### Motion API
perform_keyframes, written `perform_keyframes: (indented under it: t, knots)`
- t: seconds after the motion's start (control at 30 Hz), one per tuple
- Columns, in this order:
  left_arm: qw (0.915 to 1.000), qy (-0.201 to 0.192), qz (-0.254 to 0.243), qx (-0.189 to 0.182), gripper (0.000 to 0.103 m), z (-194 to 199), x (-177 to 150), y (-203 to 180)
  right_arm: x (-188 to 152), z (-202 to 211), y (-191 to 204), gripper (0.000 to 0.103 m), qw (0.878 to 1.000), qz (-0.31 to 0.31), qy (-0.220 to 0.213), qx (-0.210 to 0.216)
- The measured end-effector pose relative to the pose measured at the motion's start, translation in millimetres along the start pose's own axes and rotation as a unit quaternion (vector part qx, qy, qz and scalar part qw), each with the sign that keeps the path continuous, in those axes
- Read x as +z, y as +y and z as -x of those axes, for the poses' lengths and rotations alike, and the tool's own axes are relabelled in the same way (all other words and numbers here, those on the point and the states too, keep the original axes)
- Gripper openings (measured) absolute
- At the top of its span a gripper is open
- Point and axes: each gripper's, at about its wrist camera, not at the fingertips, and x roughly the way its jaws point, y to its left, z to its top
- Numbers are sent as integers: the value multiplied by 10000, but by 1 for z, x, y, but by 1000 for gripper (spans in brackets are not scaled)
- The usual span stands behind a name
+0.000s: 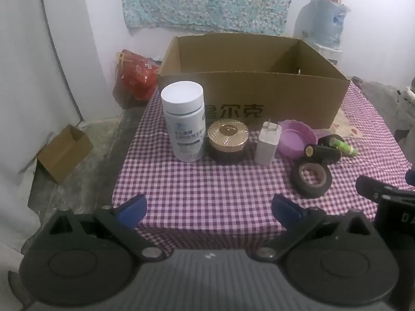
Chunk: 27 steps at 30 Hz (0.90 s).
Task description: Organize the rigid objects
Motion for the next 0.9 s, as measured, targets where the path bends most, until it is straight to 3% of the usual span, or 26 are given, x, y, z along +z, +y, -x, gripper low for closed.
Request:
perform_keyframes:
  t: [0.4,0.9]
  knots:
    - [10000,-7,-1,8,103,3,-4,-3,0,25,10,102,9996,57,-268,99]
    - [9997,73,221,-6,103,4,-5,5,1,25,12,102,9994,146,-266,163]
